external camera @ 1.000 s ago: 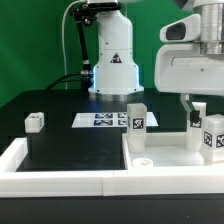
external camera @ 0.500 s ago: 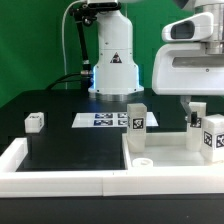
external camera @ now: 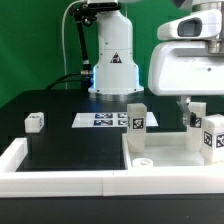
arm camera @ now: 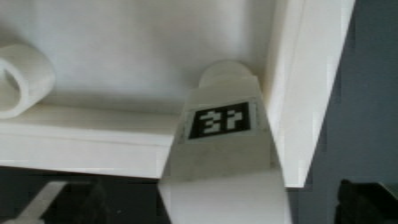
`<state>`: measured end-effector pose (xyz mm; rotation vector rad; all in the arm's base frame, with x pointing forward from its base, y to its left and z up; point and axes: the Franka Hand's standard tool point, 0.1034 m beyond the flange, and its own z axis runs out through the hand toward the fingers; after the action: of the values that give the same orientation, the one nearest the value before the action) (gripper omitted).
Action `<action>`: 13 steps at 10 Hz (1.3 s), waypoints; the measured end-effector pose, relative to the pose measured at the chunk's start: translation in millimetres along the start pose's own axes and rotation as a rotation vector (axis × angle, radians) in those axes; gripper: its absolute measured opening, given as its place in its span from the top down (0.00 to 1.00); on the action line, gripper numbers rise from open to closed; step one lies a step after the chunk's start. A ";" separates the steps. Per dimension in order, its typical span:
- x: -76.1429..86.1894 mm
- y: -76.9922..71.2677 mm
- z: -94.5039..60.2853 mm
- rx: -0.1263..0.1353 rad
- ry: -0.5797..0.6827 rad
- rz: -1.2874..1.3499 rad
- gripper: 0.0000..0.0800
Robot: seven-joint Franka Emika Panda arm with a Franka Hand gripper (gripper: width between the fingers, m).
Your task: Assemble square table
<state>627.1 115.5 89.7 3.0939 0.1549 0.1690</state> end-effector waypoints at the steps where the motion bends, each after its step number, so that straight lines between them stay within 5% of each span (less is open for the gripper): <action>1: 0.0 -0.4 0.0 0.000 0.000 0.016 0.20; 2: 0.0 0.3 0.1 0.000 0.000 0.017 0.44; 3: 0.0 0.3 0.1 0.000 0.000 0.032 0.44; 4: -0.1 0.4 0.2 0.000 0.000 0.044 0.63; 9: -0.3 0.3 0.7 0.001 -0.001 0.270 0.63; 13: -2.1 -2.5 1.8 0.011 -0.003 0.711 0.63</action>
Offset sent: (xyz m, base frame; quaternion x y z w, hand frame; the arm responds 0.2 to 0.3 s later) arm 0.0000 0.0000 0.0000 0.0000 0.0000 0.0650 0.9979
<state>625.0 117.8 87.5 3.0034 -0.9459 0.1764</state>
